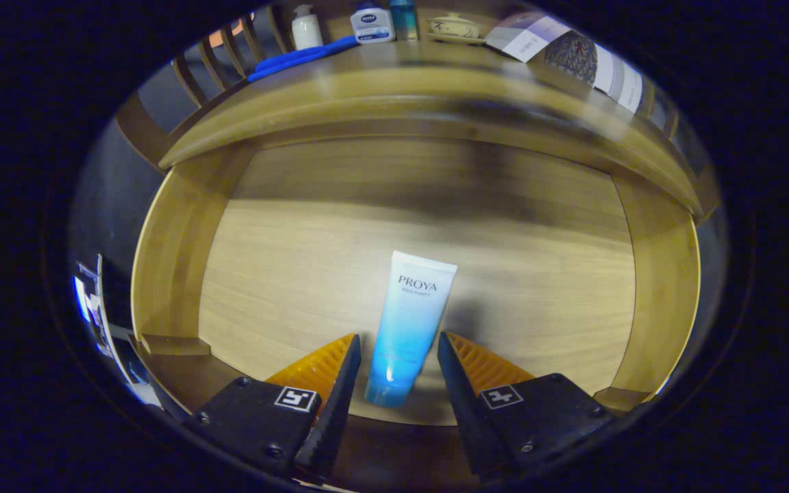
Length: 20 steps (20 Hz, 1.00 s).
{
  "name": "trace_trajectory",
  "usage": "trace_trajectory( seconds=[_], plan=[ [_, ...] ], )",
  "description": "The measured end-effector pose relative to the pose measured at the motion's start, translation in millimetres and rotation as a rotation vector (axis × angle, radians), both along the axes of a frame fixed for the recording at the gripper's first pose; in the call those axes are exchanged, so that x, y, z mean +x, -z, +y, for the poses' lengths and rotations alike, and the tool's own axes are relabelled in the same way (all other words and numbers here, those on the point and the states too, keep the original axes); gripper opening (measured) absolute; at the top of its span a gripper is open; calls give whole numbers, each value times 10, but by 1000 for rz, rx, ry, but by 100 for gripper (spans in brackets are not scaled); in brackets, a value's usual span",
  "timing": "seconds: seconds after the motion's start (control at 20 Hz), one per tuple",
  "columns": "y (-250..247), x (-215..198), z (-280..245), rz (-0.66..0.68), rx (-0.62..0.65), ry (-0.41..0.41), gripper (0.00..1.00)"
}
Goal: Pull open the drawer, take out the items inside it, and place them on the countertop above the cabinet.
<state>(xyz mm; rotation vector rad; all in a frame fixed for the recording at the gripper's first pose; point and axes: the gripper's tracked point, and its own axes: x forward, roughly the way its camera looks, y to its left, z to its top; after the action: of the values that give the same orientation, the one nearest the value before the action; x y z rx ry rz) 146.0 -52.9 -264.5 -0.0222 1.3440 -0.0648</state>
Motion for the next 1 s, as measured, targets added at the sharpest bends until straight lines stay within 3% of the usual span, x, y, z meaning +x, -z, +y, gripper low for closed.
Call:
trace_trajectory(
  seconds=[0.4,0.55,1.0],
  plan=[
    [3,72,-105,-46,-26,61,51],
    [-150,62,-88,-99,-42,40,44],
    [-1004,280,51,-260,-19,-6,44]
  ],
)
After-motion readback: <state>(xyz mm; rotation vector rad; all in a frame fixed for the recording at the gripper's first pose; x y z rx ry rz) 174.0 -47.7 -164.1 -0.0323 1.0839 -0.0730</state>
